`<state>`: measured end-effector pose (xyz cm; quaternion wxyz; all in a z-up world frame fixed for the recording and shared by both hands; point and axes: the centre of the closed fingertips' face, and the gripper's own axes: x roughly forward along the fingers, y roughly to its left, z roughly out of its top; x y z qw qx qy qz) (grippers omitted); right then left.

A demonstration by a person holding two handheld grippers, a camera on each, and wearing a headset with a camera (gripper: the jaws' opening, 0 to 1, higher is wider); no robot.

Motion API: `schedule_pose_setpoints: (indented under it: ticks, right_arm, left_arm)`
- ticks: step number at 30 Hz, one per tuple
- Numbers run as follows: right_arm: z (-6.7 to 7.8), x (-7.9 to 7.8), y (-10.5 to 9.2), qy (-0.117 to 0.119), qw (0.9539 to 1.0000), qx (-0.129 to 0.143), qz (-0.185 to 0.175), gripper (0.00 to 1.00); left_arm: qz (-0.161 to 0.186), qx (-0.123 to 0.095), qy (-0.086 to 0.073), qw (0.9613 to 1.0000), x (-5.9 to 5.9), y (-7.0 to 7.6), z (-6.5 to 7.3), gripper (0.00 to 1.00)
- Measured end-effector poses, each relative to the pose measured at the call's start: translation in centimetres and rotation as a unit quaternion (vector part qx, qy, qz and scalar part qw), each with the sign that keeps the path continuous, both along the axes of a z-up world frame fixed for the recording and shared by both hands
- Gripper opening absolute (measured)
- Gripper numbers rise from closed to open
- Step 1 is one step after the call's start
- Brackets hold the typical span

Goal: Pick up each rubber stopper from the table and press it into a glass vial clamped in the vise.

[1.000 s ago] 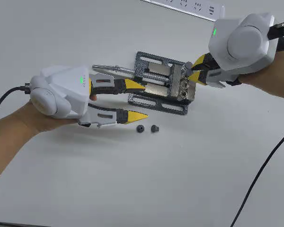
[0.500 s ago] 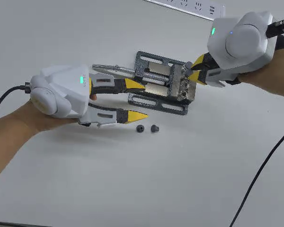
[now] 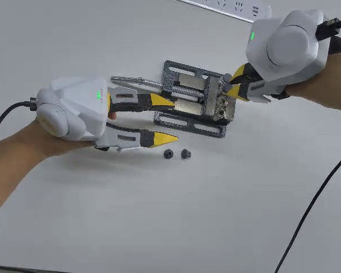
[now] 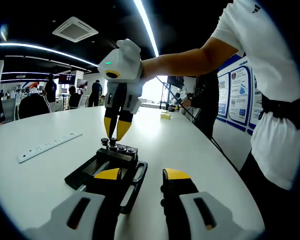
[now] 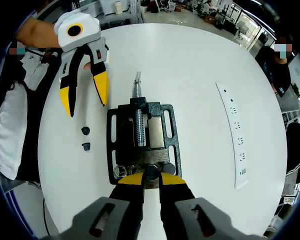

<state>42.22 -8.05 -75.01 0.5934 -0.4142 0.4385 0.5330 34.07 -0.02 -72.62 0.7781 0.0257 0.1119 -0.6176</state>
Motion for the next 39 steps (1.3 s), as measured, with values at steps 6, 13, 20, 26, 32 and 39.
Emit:
schedule_pose_setpoints:
  ticks: [6, 13, 20, 26, 32, 39]
  right_arm:
    - [0.01, -0.12, 0.21, -0.005, 0.9997, -0.017, 0.015, 0.1]
    - [0.08, -0.13, 0.13, -0.002, 0.9994, -0.026, 0.024, 0.1]
    - [0.01, -0.04, 0.11, 0.0, 0.9987, -0.039, 0.034, 0.1]
    - [-0.06, -0.1, 0.02, -0.001, 0.9981, -0.048, 0.038, 0.11]
    - [-0.11, -0.15, -0.1, -0.002, 0.9981, -0.048, 0.038, 0.11]
    - [-0.23, -0.14, -0.08, -0.001, 0.998, -0.047, 0.041, 0.12]
  left_arm:
    - [-0.001, 0.0, 0.002, 1.0, -0.07, -0.03, -0.09, 0.3]
    - [-0.002, 0.0, 0.002, 1.0, -0.09, -0.04, -0.07, 0.3]
    - [-0.003, 0.002, 0.003, 1.0, -0.17, 0.0, -0.16, 0.29]
    - [-0.002, 0.001, 0.002, 1.0, -0.13, -0.04, -0.16, 0.29]
    - [-0.002, 0.001, 0.003, 1.0, -0.14, -0.05, -0.15, 0.29]
    - [-0.002, 0.002, 0.003, 1.0, -0.16, 0.02, -0.23, 0.28]
